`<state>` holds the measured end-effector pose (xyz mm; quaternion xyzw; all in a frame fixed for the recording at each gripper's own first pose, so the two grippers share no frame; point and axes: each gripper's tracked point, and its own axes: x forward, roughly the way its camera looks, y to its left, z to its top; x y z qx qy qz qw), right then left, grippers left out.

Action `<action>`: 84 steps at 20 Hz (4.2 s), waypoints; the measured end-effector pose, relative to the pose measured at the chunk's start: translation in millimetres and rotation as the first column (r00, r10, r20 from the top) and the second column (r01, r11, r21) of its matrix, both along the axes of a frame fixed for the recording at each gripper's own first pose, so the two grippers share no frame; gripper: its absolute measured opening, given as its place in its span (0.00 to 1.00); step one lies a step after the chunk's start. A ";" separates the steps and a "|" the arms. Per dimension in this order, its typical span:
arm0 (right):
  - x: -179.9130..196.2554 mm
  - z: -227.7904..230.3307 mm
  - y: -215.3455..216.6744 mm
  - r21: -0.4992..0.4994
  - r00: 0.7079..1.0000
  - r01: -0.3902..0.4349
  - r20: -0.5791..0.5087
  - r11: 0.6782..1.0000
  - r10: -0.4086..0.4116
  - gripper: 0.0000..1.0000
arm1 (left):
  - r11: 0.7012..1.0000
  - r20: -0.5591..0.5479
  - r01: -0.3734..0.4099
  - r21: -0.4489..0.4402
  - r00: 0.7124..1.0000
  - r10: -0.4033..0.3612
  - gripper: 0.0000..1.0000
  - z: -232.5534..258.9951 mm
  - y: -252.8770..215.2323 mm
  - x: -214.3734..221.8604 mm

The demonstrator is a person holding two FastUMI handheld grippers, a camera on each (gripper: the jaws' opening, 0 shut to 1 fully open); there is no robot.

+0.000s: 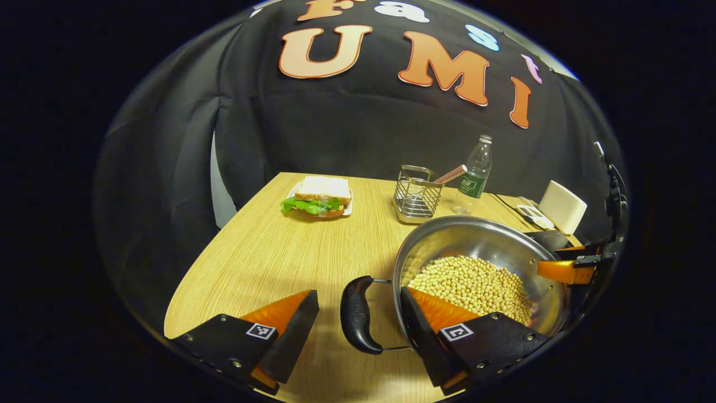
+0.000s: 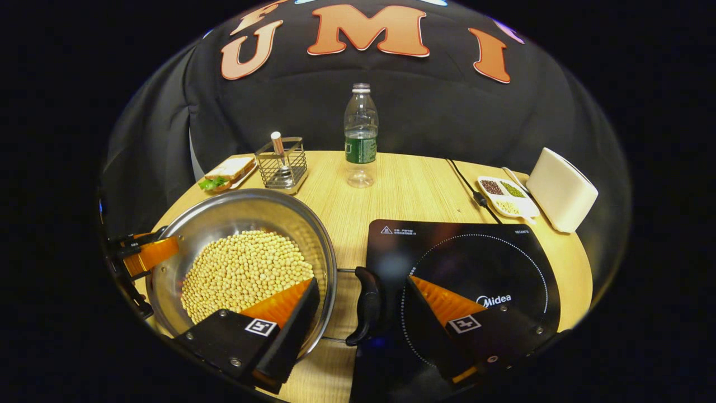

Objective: First push the handle of the pot to place it horizontally, then grasp the pot with both hands and set it on the induction cooktop.

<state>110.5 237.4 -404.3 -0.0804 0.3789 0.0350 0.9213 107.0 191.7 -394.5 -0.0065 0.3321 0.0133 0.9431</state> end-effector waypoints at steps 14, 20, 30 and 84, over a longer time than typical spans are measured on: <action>-10.2 2.9 8.5 0.059 1.000 -0.020 -0.019 0.998 0.021 0.48 | 0.999 -0.039 -0.028 -0.020 0.999 0.027 0.52 14.6 -20.4 -16.4; -26.2 55.9 -7.9 0.091 0.998 -0.013 0.054 0.996 0.008 0.47 | 1.000 0.044 -0.009 0.009 0.999 0.008 0.52 69.2 -46.4 -26.1; -56.9 133.6 -83.8 0.082 0.988 0.021 0.148 0.996 -0.033 0.47 | 0.998 0.103 0.060 0.008 0.993 -0.060 0.52 119.7 -127.3 -33.0; -40.9 114.9 -279.1 0.119 0.966 0.236 0.080 0.965 -0.246 0.63 | 0.969 0.043 0.238 0.059 0.970 -0.241 0.79 112.3 -315.2 15.8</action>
